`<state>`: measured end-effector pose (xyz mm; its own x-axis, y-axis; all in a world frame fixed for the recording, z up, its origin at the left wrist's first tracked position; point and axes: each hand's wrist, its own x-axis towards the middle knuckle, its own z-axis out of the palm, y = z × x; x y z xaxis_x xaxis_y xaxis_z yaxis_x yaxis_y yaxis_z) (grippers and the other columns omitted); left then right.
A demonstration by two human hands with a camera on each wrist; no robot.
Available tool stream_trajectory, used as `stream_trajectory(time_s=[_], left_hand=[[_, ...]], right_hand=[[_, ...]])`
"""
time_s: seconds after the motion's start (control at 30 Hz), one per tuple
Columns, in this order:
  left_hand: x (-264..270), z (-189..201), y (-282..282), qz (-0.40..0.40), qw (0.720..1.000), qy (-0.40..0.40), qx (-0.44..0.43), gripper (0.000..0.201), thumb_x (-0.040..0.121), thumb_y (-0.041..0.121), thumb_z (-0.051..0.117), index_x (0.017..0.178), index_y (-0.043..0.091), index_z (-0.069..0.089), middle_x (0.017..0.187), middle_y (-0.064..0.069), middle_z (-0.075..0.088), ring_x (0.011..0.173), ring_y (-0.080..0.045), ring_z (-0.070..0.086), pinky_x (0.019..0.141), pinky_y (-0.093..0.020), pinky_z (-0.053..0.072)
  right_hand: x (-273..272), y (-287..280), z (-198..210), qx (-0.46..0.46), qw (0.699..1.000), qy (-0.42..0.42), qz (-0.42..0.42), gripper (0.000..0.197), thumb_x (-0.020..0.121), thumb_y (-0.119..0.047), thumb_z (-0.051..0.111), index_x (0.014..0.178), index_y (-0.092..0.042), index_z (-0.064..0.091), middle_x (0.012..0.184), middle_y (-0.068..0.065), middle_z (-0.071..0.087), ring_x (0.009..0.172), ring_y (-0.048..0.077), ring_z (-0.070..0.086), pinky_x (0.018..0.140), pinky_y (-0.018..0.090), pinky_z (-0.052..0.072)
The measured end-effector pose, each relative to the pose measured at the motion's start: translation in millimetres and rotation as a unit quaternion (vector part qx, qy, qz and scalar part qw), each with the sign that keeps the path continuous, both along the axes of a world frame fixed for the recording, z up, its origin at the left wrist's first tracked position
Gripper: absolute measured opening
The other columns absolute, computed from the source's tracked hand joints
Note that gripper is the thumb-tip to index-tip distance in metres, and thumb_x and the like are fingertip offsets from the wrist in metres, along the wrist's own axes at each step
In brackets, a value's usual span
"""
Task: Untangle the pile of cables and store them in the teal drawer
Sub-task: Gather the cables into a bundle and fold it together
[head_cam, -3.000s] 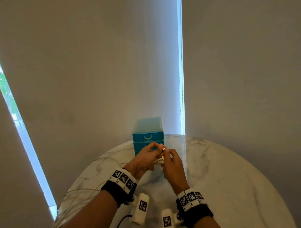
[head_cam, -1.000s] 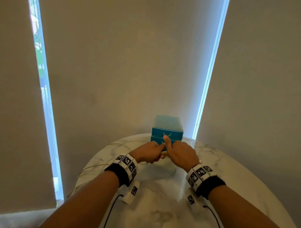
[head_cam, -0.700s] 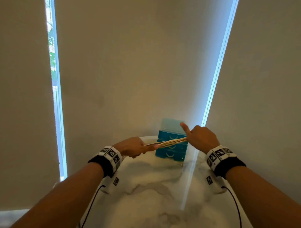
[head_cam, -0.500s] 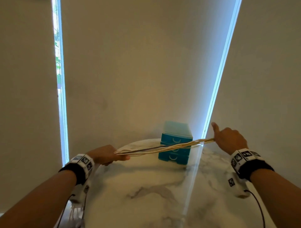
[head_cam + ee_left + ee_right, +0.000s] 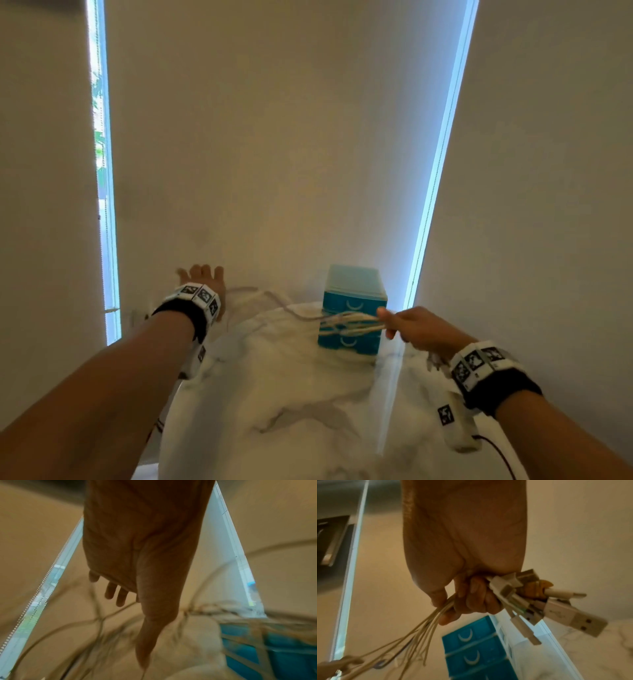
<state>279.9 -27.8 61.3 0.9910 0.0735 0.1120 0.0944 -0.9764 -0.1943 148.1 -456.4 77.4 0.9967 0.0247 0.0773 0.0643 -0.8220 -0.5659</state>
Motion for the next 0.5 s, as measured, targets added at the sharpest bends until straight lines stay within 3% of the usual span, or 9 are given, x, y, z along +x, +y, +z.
stream_trajectory(time_s=[0.1, 0.17, 0.27, 0.37, 0.43, 0.5], left_hand=[[-15.1, -2.5, -40.1, -0.075, 0.988, 0.101, -0.086, 0.123, 0.081, 0.051, 0.088, 0.169, 0.02, 0.008, 0.17, -0.015, 0.026, 0.155, -0.039, 0.03, 0.125, -0.054, 0.031], [-29.0, 3.2, -73.3, -0.164, 0.962, 0.156, -0.151, 0.115, 0.083, 0.054, 0.086, 0.168, 0.025, 0.015, 0.169, -0.011, 0.032, 0.151, -0.033, 0.039, 0.123, -0.048, 0.036], [-48.4, 6.5, -122.4, -0.295, 0.892, 0.191, -0.285, 0.101, 0.088, 0.047, 0.085, 0.166, 0.029, 0.023, 0.17, -0.001, 0.032, 0.152, -0.023, 0.038, 0.125, -0.044, 0.034], [-63.5, 4.2, -170.9, -0.393, 0.851, 0.176, -0.302, 0.096, 0.088, 0.035, 0.085, 0.165, 0.033, 0.028, 0.166, 0.006, 0.036, 0.149, -0.016, 0.037, 0.125, -0.04, 0.033], [-70.0, -3.8, -196.4, -0.413, 0.837, 0.189, -0.304, 0.079, 0.09, 0.029, 0.08, 0.158, 0.034, 0.04, 0.157, 0.005, 0.049, 0.14, -0.018, 0.048, 0.12, -0.041, 0.04], [-71.6, -18.3, -210.7, -0.411, 0.838, 0.191, -0.304, 0.045, 0.097, 0.035, 0.071, 0.14, 0.032, 0.058, 0.131, 0.005, 0.065, 0.124, -0.024, 0.062, 0.105, -0.039, 0.05]], right_hand=[[-4.9, 16.2, -23.9, -0.075, 0.997, 0.019, 0.022, 0.062, 0.102, -0.071, 0.045, 0.073, -0.022, 0.071, 0.069, -0.008, 0.062, 0.069, 0.008, 0.058, 0.073, 0.025, 0.046], [-5.0, 21.5, -31.0, -0.075, 0.997, 0.012, 0.016, 0.062, 0.102, -0.07, 0.044, 0.075, -0.021, 0.07, 0.066, -0.009, 0.06, 0.065, 0.007, 0.057, 0.066, 0.022, 0.043], [-8.6, 29.3, -29.6, -0.048, 0.999, -0.011, 0.015, 0.059, 0.105, -0.066, 0.045, 0.075, -0.021, 0.068, 0.068, -0.009, 0.06, 0.064, 0.006, 0.057, 0.062, 0.019, 0.042], [-8.0, 34.3, -27.9, -0.023, 0.999, -0.039, 0.024, 0.051, 0.107, -0.061, 0.046, 0.075, -0.026, 0.065, 0.073, -0.011, 0.064, 0.067, 0.004, 0.059, 0.062, 0.018, 0.042], [-5.7, 33.7, -27.0, -0.019, 0.998, -0.055, 0.033, 0.054, 0.107, -0.062, 0.044, 0.079, -0.022, 0.069, 0.08, -0.008, 0.069, 0.071, 0.003, 0.063, 0.065, 0.018, 0.046], [-4.3, 27.0, -25.7, -0.029, 0.997, -0.066, 0.036, 0.065, 0.105, -0.065, 0.043, 0.085, -0.012, 0.075, 0.077, -0.005, 0.07, 0.07, 0.007, 0.065, 0.068, 0.02, 0.049]])
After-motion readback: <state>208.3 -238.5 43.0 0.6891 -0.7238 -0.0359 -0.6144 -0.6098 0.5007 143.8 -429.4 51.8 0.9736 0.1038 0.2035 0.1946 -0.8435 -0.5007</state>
